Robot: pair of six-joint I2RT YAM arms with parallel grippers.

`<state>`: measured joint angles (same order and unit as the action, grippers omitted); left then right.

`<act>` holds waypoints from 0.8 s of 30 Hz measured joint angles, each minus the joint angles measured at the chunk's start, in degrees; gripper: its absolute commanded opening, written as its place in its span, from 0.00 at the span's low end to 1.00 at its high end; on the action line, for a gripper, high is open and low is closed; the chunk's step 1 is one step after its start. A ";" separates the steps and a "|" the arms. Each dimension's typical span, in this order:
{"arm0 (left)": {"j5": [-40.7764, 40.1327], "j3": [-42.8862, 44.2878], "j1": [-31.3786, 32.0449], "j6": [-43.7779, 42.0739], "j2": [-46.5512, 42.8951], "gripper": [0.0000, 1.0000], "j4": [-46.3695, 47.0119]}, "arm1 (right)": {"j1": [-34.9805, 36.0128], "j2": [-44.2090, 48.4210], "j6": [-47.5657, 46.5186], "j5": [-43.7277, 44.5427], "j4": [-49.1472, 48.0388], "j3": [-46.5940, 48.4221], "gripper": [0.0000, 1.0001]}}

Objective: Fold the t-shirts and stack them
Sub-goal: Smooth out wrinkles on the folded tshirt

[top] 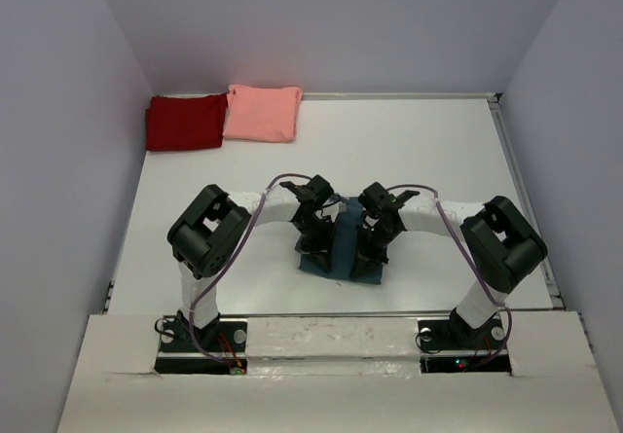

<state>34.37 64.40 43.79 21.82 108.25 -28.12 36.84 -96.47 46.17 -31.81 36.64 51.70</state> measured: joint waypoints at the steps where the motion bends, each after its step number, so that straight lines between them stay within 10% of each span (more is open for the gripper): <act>1: -0.02 0.00 0.00 -0.04 0.00 0.00 -0.02 | 0.00 0.00 -0.31 0.37 0.37 0.00 0.00; 24: -3.02 2.21 -0.07 -0.92 -0.11 0.00 -3.41 | -3.45 5.01 -3.13 27.32 23.47 2.01 0.00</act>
<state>31.35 66.61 43.72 20.91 108.14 -31.53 33.39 -91.46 43.05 -4.49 60.12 53.71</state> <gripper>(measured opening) 0.011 0.011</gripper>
